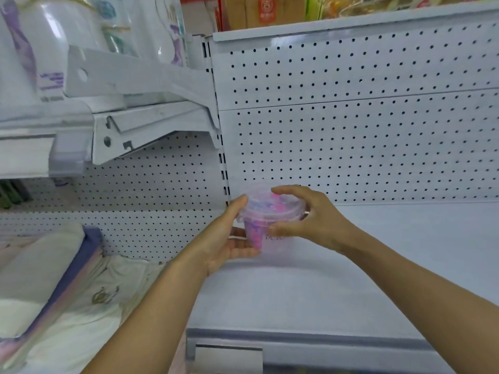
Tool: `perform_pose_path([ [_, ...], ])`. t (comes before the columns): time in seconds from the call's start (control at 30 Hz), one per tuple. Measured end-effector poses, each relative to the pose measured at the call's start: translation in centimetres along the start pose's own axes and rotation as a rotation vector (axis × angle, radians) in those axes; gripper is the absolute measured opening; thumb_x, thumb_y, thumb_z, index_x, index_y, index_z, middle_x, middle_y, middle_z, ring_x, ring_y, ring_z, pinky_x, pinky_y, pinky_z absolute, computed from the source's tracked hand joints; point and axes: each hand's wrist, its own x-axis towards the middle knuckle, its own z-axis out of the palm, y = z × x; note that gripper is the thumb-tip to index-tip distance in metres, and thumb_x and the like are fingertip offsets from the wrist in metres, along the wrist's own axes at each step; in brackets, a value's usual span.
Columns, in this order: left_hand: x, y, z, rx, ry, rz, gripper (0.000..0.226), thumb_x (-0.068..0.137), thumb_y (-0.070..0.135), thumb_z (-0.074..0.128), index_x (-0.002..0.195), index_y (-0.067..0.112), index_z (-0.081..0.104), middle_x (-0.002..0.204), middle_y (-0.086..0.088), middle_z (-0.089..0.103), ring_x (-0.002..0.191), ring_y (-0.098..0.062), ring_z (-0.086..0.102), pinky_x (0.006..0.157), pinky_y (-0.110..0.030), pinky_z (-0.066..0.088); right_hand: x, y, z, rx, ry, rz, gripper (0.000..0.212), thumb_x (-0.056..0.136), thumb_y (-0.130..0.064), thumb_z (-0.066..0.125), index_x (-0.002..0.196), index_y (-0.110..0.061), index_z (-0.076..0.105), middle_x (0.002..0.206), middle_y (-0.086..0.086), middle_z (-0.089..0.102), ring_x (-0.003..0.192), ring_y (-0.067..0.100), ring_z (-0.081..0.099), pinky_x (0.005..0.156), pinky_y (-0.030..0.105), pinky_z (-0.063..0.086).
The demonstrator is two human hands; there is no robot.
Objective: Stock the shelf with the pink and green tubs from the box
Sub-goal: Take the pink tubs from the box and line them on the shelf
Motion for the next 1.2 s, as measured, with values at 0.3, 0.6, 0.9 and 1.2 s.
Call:
perform_pose_path([
  [0.3, 7.7, 0.3, -0.7, 0.707, 0.346, 0.450, 0.054, 0.088, 0.056, 0.054, 0.135, 0.030, 0.053, 0.143, 0.001, 0.039, 0.137, -0.018, 0.030, 0.111, -0.032, 0.027, -0.2, 5.9, -4.9, -0.169, 0.329, 0.158, 0.082, 0.060, -0.035, 0.089, 0.131, -0.030, 0.049, 0.131, -0.009, 0.040, 0.116, 0.003, 0.042, 0.099, 0.023, 0.037],
  [0.6, 10.6, -0.7, -0.4, 1.008, 0.332, 0.570, 0.039, 0.083, 0.046, 0.068, 0.118, 0.029, 0.064, 0.104, 0.008, 0.051, 0.116, -0.011, 0.046, 0.082, -0.027, 0.040, 3.0, 9.0, -5.5, -0.128, 0.320, 0.220, 0.083, 0.063, -0.035, 0.088, 0.135, -0.026, 0.046, 0.133, -0.005, 0.037, 0.115, 0.008, 0.041, 0.092, 0.021, 0.033],
  [0.9, 11.5, -0.9, 0.5, 1.089, 0.445, 0.544, 0.039, 0.082, 0.049, 0.066, 0.115, 0.029, 0.063, 0.107, 0.005, 0.046, 0.110, -0.014, 0.045, 0.077, -0.029, 0.044, 5.4, 9.2, -4.8, -0.153, 0.225, 0.269, 0.082, 0.065, -0.039, 0.086, 0.134, -0.030, 0.043, 0.139, -0.002, 0.028, 0.117, 0.013, 0.040, 0.093, 0.024, 0.037],
  [1.2, 8.2, -0.7, 2.4, 1.224, 0.380, 0.681, 0.069, 0.084, 0.057, 0.056, 0.142, 0.022, 0.040, 0.137, -0.003, 0.046, 0.133, -0.024, 0.034, 0.107, -0.042, 0.032, -0.7, 5.3, -6.3, -0.678, 0.280, 0.121, 0.072, 0.086, -0.055, 0.057, 0.148, -0.029, 0.030, 0.160, -0.002, 0.008, 0.143, 0.019, 0.016, 0.109, 0.040, 0.030],
])
